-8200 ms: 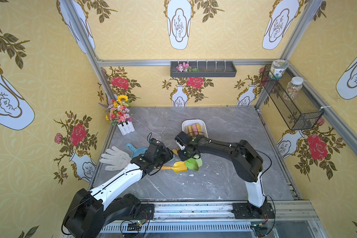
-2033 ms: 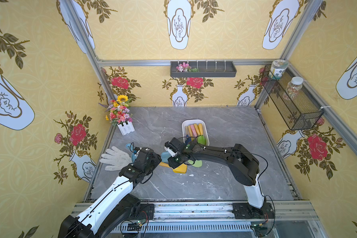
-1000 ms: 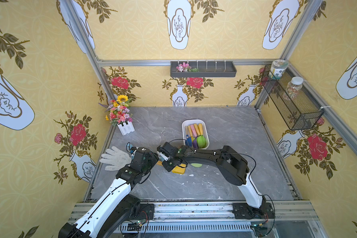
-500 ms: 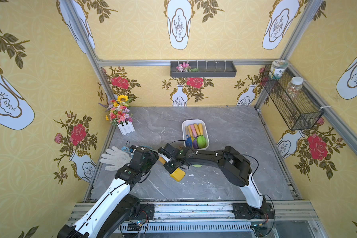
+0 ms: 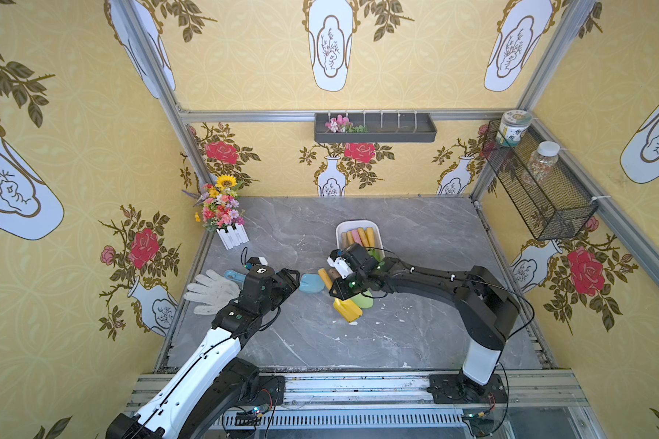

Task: Put the shovel into the storage box
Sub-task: Pick up the shovel from the center of the board.

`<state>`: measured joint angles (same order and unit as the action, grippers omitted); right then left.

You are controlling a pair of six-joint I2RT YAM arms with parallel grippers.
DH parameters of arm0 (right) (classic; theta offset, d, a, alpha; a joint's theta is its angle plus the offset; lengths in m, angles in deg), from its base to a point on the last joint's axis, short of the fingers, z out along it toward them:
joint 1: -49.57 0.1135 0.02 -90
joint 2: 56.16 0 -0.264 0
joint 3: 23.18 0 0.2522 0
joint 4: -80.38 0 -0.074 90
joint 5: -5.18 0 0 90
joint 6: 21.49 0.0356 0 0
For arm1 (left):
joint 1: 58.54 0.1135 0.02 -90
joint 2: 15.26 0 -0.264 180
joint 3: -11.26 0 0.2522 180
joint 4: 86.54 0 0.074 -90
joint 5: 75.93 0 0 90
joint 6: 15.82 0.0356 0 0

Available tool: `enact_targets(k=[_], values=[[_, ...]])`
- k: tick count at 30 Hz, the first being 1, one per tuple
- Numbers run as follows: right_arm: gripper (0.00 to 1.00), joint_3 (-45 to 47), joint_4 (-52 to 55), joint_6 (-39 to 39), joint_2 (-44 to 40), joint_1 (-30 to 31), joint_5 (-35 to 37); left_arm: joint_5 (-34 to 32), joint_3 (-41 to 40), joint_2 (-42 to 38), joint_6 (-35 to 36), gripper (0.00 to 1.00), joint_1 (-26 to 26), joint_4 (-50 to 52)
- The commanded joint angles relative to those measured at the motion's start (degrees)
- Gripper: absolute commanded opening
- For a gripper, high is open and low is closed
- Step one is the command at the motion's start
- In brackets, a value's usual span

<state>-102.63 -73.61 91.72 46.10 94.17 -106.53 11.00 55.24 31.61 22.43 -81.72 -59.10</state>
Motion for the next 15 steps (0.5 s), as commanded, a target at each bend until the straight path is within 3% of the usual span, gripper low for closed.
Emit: enact_targets(k=[1,10,15], values=[[0.16,3.3,-9.3,4.8,-3.6,-3.5,-8.9,7.3,-0.8,1.0,2.6,0.63,0.0,-8.6],[0.16,13.9,-30.1,18.9,-11.5,-13.1,-23.3,18.4,-1.0,3.4,3.8,0.62,-0.1,-22.1],[0.17,15.6,-36.3,22.9,-12.4,-13.7,-26.8,22.9,-0.8,5.2,3.4,0.62,-0.1,-27.6]])
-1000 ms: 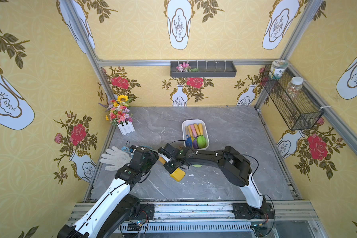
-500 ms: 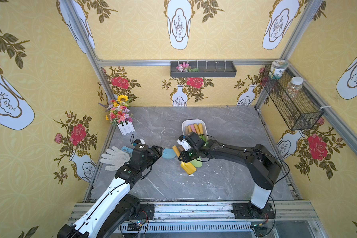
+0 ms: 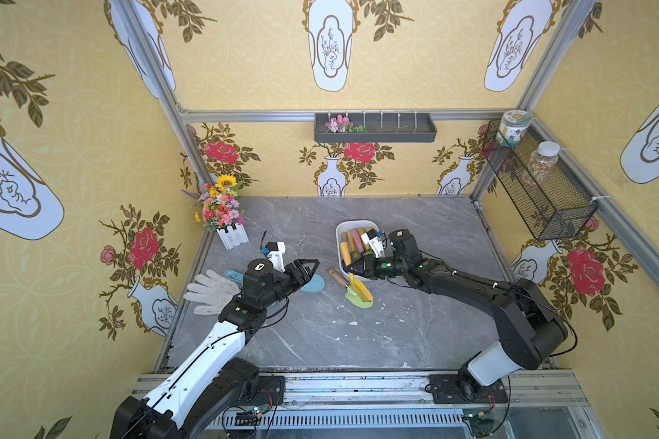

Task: Put the shovel into the storage box
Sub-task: Pick up the shovel from the center of the board.

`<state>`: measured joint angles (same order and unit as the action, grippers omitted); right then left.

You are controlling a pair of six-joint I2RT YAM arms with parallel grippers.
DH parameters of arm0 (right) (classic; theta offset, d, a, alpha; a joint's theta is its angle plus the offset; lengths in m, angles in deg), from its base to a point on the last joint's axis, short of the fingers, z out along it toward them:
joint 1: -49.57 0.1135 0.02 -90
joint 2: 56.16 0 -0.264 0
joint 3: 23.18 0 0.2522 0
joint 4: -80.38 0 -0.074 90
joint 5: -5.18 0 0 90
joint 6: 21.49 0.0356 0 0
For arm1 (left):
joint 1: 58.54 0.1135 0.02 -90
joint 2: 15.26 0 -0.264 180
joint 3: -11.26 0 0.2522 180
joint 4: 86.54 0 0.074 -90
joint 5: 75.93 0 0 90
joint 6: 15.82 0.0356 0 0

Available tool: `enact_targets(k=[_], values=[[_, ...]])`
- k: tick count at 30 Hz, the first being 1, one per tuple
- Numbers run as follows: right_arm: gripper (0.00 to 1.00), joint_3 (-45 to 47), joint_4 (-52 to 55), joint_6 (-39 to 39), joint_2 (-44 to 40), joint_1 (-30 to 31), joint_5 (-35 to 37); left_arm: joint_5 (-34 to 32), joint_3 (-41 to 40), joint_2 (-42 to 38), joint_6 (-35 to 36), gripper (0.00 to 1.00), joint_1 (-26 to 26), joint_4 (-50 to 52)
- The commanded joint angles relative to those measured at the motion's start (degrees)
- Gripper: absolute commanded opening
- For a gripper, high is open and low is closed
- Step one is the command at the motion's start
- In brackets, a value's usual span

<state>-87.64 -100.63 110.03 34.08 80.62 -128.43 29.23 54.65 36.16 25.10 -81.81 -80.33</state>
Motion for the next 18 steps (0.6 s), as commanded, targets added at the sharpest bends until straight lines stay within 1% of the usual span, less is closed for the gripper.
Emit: enact_targets(k=[1,5,10,18], values=[[0.16,1.2,-11.8,6.0,-0.4,-0.1,-5.9,5.5,-0.3,1.1,0.6,0.62,-0.1,-7.3],[0.17,2.6,-17.8,9.7,-0.7,0.0,-7.4,6.9,0.2,2.3,0.6,0.63,-0.3,-9.2],[0.17,2.4,-19.2,9.9,-0.8,1.4,-8.7,6.5,0.9,4.5,0.6,0.68,-1.4,-10.3],[0.17,2.2,-22.2,11.4,-1.0,3.7,-9.9,5.9,2.2,7.0,0.7,0.65,-2.5,-12.4]])
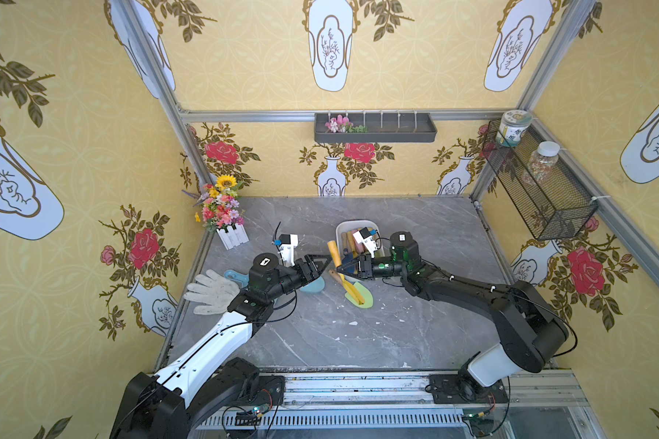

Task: Put the shovel into the storage box
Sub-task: Pick up the shovel from the center of the board.

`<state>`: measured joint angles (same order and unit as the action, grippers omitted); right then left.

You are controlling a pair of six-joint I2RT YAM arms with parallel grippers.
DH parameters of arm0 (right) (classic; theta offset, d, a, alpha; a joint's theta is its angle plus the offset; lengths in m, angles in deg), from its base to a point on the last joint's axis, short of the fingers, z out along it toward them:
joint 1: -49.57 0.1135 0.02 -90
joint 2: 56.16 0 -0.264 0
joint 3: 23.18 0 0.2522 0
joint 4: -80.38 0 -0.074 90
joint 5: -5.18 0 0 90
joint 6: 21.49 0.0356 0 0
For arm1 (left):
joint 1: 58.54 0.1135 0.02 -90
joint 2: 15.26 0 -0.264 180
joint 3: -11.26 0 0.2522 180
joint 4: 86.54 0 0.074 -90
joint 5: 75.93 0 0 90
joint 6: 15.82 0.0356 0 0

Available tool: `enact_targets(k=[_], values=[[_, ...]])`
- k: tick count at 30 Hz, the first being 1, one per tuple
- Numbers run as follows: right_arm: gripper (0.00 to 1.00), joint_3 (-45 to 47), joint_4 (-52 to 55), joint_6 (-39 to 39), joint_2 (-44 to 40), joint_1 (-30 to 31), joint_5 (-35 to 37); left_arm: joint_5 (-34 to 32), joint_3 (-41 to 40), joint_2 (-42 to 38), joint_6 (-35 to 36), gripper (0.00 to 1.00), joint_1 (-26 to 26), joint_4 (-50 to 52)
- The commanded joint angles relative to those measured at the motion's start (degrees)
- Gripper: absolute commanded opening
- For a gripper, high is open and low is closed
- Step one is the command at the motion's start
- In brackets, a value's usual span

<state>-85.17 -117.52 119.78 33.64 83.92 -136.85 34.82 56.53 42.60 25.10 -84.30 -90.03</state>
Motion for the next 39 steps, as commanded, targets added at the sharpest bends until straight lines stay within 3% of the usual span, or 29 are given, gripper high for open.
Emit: enact_targets(k=[1,8,18,25,29,32,34,39], values=[[0.17,-0.2,-6.2,2.1,-0.4,0.6,-1.7,0.3,0.4,0.7,0.7,0.65,0.0,-3.0],[0.17,1.2,-16.6,8.5,1.2,0.8,-3.7,0.5,0.8,1.4,0.6,0.6,0.0,-4.0],[0.18,1.5,-17.8,8.7,2.1,1.1,-4.3,2.2,1.4,2.8,0.4,0.5,-2.6,-6.3],[0.18,1.7,-18.4,8.8,2.3,1.2,-4.4,2.3,1.3,3.2,0.4,0.37,-2.9,-7.0],[0.18,1.6,-18.4,8.9,2.5,1.2,-4.6,2.3,1.2,3.0,0.4,0.25,-3.0,-7.1],[0.24,2.0,-18.4,8.9,2.7,0.9,-4.3,2.1,1.3,2.7,0.4,0.15,-3.0,-7.2],[0.33,2.3,-17.6,8.7,2.7,0.5,-3.9,1.6,1.4,2.6,0.5,0.13,-3.0,-7.1],[0.41,4.0,-11.7,6.4,0.6,-2.4,-2.3,-1.5,4.0,3.3,1.6,0.09,-3.0,-1.6]])
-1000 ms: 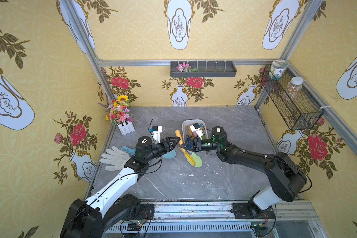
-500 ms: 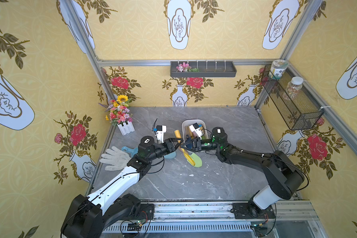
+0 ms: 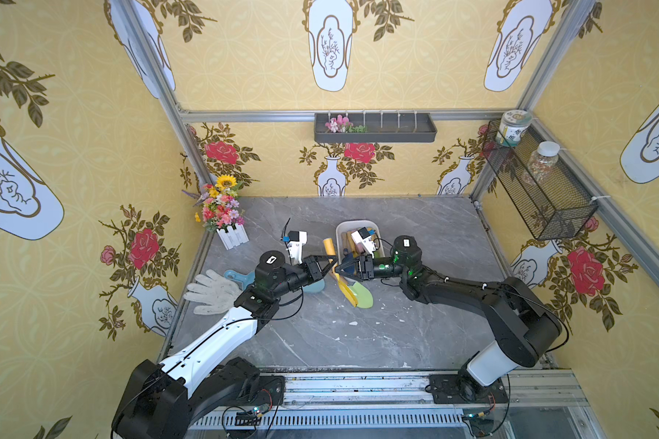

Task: Put the shovel into the storage box
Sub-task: Pick up the shovel from the center of the board, then place the shovel in the storage box.

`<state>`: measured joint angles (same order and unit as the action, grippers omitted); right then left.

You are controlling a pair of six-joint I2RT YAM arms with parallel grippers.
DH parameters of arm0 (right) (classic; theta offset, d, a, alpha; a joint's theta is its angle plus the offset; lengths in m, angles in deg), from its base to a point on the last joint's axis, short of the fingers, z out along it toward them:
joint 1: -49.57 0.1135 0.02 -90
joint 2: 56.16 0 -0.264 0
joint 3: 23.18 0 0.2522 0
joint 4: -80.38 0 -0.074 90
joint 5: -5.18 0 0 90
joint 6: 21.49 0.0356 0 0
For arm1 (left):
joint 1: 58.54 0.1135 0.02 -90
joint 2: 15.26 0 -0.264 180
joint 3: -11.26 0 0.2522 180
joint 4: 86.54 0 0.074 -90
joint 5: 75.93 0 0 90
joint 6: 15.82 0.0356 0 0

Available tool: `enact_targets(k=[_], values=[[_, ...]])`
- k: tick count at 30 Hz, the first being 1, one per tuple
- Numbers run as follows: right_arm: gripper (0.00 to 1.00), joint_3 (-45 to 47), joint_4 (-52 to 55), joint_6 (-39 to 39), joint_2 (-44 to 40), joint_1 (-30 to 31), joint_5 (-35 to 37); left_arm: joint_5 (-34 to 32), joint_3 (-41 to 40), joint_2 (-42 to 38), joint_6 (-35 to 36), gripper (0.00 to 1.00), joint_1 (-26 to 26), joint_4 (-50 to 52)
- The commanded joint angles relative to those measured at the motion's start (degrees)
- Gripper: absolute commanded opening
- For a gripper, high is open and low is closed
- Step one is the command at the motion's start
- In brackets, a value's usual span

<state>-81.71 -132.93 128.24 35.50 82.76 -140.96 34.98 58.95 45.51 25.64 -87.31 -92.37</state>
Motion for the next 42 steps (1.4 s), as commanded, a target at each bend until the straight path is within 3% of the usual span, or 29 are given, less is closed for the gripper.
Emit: enact_targets(k=[1,6,10,14,27,42], values=[[0.42,0.8,6.5,-3.5,-2.4,-2.0,2.5,-2.3,2.5,0.8,1.3,0.09,0.1,2.4],[0.45,-1.4,31.5,-15.9,-9.0,-4.8,9.3,-6.2,7.9,4.8,3.8,0.08,0.1,10.1],[0.45,-5.4,52.8,-22.7,-12.5,-7.3,19.5,-10.2,14.6,11.0,5.2,0.07,0.0,18.3],[0.45,-6.7,63.0,-26.1,-15.8,-8.7,27.5,-12.1,21.9,18.3,6.8,0.07,0.1,24.0],[0.46,-3.9,68.3,-27.7,-21.6,-9.0,33.1,-17.0,48.0,40.6,18.8,0.06,0.1,39.1],[0.46,-3.0,69.4,-27.9,-22.6,-9.1,33.7,-22.3,65.8,57.1,26.5,0.08,0.1,47.8]])
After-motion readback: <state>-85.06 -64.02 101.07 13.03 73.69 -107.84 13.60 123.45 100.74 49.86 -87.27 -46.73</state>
